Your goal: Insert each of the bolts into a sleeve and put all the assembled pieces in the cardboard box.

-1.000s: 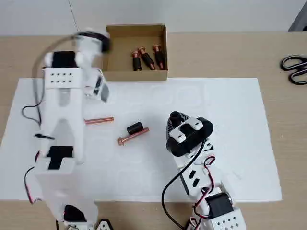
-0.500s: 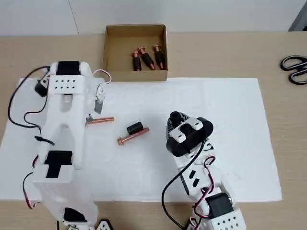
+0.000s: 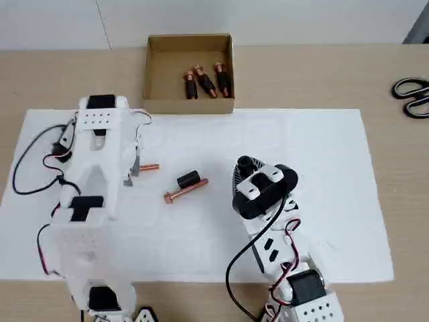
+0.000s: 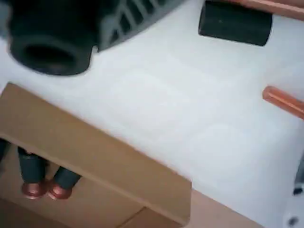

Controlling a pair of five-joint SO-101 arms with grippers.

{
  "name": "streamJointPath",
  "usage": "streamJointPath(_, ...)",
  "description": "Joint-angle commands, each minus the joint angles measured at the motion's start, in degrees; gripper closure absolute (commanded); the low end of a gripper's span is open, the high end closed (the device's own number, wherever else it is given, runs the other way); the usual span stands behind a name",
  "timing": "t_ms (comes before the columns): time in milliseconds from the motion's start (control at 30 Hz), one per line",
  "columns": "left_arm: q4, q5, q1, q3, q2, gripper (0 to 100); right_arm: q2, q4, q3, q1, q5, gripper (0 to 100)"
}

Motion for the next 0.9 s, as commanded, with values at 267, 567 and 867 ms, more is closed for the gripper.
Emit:
streamJointPath(267,1.9,0.4,0.9,-3.6,2.0,90,-1.5,0.1,0.3,0.3,0.1,99.5)
streamJointPath(567,3.4,-0.4,1.6,-5.3,-4.3,90,-1.5,0.1,0.3,0.3,0.2,99.5)
streamJointPath(867,-1.2,-0.4,1.2,-5.2,-13.1,90,-1.5,0.1,0.3,0.3,0.2,99.5)
